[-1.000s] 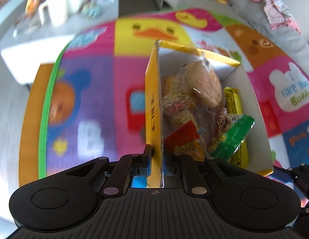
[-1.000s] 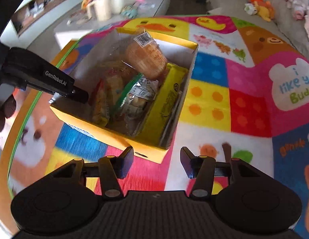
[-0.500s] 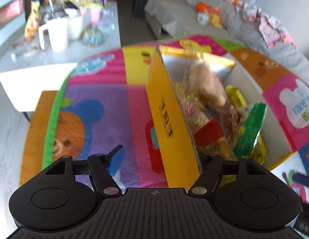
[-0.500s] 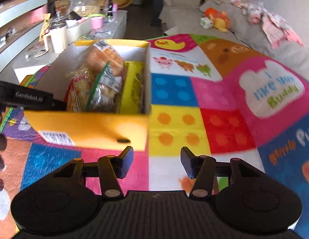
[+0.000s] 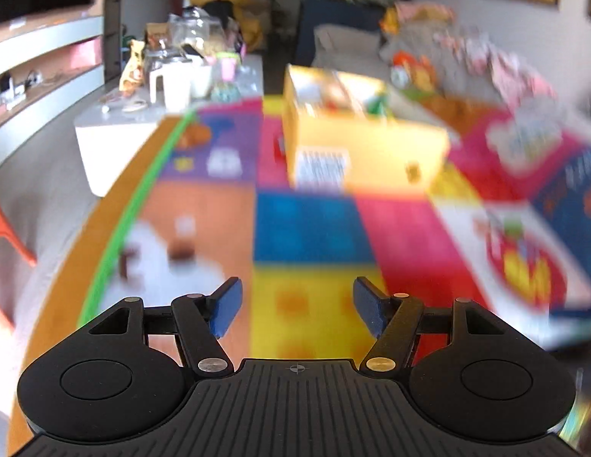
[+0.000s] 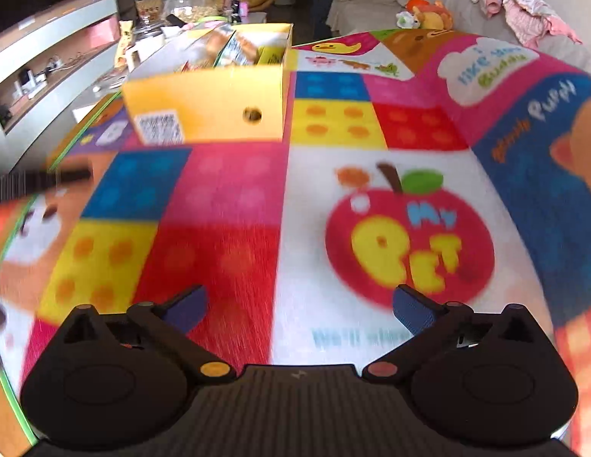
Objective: Organize objects
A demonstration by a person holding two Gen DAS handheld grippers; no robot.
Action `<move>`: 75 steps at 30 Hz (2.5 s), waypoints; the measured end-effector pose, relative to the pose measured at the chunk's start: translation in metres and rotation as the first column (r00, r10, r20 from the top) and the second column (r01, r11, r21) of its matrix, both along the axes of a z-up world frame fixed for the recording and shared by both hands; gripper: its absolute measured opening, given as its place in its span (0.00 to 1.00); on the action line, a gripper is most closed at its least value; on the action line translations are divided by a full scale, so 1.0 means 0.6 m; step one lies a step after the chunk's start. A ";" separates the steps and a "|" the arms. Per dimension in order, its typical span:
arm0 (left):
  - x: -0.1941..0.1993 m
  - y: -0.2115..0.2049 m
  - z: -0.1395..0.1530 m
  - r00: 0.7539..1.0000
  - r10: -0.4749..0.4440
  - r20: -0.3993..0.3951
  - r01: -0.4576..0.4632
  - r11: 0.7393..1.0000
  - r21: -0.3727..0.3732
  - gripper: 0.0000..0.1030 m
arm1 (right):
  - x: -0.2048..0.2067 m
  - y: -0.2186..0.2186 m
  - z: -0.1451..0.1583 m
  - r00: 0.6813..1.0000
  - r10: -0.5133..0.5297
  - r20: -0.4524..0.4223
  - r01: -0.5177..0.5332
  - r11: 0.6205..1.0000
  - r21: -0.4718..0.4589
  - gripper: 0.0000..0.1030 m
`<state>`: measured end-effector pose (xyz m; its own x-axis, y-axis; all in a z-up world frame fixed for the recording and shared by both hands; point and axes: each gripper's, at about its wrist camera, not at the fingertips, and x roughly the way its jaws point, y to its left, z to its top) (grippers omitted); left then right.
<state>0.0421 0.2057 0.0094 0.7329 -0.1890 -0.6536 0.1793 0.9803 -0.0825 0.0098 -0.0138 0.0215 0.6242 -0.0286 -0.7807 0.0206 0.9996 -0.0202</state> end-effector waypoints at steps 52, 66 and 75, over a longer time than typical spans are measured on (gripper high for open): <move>-0.056 -0.018 -0.042 0.990 -0.039 0.135 0.030 0.997 0.066 0.61 | -0.026 0.021 -0.035 0.977 0.020 0.212 -0.024 1.000 0.018 1.00; -0.055 -0.017 -0.042 0.990 -0.039 0.134 0.031 0.998 0.058 0.61 | -0.026 0.021 -0.035 0.977 0.020 0.212 -0.024 1.000 0.017 1.00; -0.054 -0.012 -0.041 0.991 -0.036 0.132 0.031 0.999 0.042 0.61 | -0.026 0.021 -0.035 0.977 0.020 0.212 -0.024 1.000 0.018 1.00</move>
